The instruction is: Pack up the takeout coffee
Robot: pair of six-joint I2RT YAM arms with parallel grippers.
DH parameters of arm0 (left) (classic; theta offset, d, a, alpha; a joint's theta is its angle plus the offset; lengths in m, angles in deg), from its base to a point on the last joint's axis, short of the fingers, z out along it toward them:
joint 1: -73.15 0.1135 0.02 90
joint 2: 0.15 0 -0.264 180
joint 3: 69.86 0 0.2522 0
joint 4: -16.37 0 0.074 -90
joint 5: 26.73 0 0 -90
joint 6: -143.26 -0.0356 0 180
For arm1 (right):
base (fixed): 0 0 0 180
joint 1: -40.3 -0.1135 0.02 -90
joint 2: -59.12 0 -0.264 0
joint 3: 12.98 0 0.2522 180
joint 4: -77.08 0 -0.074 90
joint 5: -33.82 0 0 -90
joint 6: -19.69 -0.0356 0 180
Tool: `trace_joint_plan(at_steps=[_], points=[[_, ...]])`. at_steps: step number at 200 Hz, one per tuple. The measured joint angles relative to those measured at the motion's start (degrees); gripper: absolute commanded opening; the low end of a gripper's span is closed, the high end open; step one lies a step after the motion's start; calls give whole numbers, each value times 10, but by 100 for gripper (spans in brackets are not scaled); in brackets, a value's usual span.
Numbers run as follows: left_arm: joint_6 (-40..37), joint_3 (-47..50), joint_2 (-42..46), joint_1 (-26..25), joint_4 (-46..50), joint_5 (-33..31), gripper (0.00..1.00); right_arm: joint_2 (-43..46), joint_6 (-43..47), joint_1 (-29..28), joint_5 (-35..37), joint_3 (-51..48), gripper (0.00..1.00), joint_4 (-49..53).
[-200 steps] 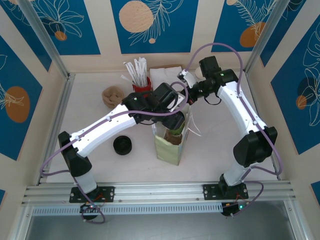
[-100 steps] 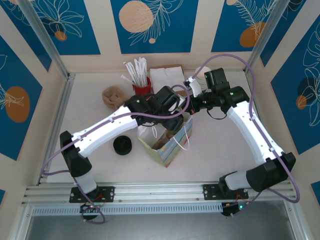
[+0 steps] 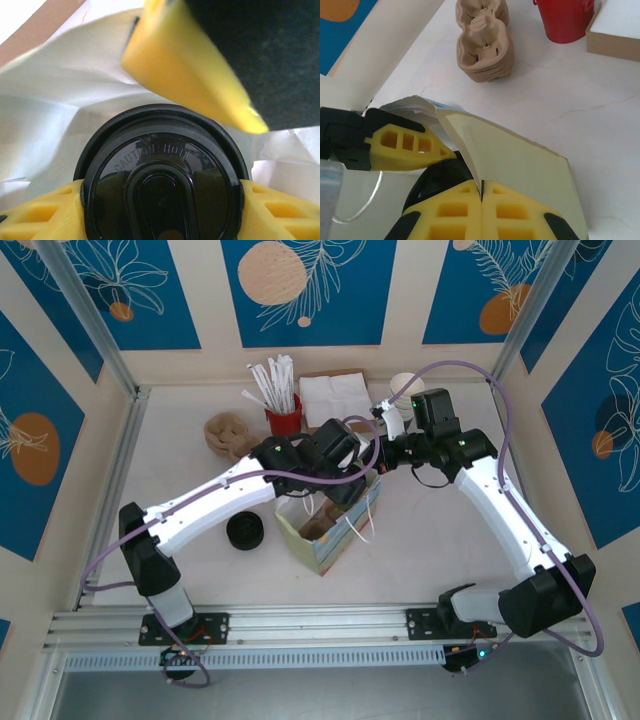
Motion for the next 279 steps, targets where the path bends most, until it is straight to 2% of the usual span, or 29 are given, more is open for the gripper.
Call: trace_joint_plan(at_steps=[85,183,279], points=[[-15,13,0,-28,-9,-55,63,44,-14,1,-25,-65,0,-90],[-28,56,14,-36,-26,-113,63,46,-13,2,-26,-73,0,-99],[-28,62,12,-36,-42,-116,64,46,-13,5,-26,-73,0,-101]])
